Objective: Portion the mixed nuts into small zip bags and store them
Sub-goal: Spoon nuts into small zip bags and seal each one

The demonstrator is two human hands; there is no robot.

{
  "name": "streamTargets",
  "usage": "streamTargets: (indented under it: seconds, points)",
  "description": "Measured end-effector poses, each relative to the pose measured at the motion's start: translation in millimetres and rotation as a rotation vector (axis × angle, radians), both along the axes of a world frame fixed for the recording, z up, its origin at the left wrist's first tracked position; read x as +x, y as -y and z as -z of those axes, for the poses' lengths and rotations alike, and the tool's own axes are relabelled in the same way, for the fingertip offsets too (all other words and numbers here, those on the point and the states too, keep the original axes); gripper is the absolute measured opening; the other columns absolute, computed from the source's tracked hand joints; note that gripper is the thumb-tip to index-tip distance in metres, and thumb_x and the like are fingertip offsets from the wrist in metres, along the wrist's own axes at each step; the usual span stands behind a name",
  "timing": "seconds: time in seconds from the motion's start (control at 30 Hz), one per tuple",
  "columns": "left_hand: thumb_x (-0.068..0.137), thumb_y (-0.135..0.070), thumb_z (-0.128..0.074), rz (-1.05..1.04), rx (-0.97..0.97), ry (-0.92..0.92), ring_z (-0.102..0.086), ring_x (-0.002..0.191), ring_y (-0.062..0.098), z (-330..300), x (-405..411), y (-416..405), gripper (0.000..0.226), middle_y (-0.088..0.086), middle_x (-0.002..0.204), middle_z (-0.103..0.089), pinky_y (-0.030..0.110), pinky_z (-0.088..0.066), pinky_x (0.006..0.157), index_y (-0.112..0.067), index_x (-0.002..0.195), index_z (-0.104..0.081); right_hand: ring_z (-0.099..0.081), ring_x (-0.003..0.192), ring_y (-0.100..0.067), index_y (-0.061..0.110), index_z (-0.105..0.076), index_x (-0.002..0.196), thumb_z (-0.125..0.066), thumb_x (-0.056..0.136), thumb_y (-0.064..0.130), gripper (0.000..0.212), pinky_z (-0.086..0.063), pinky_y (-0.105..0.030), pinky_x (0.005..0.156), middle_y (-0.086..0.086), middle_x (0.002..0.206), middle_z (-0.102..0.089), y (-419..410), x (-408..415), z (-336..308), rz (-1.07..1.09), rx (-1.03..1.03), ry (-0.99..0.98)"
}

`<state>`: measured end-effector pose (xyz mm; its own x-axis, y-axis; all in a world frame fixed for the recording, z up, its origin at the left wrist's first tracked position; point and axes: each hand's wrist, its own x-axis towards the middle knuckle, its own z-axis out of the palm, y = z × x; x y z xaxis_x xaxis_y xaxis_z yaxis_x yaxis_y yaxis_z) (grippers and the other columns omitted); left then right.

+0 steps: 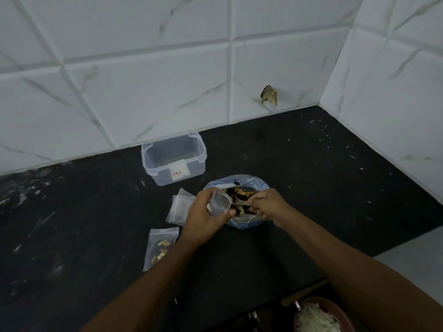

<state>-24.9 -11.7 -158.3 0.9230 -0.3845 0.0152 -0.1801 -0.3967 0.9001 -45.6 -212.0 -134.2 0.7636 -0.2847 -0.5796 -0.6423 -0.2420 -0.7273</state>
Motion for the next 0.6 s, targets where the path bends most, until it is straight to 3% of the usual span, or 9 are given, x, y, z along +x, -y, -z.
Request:
streamTargets:
  seconds: [0.1,0.27,0.37,0.6]
  points:
    - [0.076,-0.039,-0.078,-0.031,-0.024,-0.028,-0.057,0.112,0.005,-2.8,1.3,-3.5,0.054,-0.014,0.122,-0.056,0.035,-0.055,0.092,-0.038,0.122,-0.049,-0.046,0.051,-0.009,0.007,-0.067,0.102,-0.055,0.095,0.008,0.014,-0.036,-0.018,0.043,-0.007,0.075,-0.063,2.5,-2.6,-4.4,0.024,0.039,0.019]
    - [0.079,-0.033,-0.078,-0.096,-0.025,-0.051,-0.057,0.108,0.003,-13.5,2.5,-7.6,0.059,-0.014,0.116,-0.058,0.016,-0.050,0.081,-0.030,0.128,-0.047,-0.045,0.051,-0.008,0.006,-0.068,0.100,-0.053,0.095,0.004,0.016,-0.033,-0.017,0.042,-0.009,0.077,-0.064,13.1,-5.9,-11.9,0.083,0.107,0.039]
    - [0.078,-0.032,-0.079,-0.104,0.022,-0.038,-0.056,0.105,0.002,-17.3,2.0,-8.3,0.062,-0.016,0.113,-0.055,0.015,-0.048,0.079,-0.028,0.130,-0.046,-0.045,0.052,-0.008,0.004,-0.068,0.101,-0.052,0.096,0.004,0.017,-0.033,-0.017,0.043,-0.009,0.078,-0.064,22.8,-8.9,-18.0,0.060,0.124,0.041]
    - [0.072,-0.049,-0.079,-0.143,0.214,0.063,-0.050,0.120,0.010,-13.1,0.2,0.8,0.076,-0.005,0.132,-0.054,0.038,-0.046,0.103,-0.031,0.135,-0.042,-0.043,0.055,-0.009,0.005,-0.067,0.104,-0.050,0.097,0.004,0.019,-0.033,-0.018,0.045,-0.008,0.076,-0.063,35.0,-14.2,-45.6,-0.070,0.072,0.110]
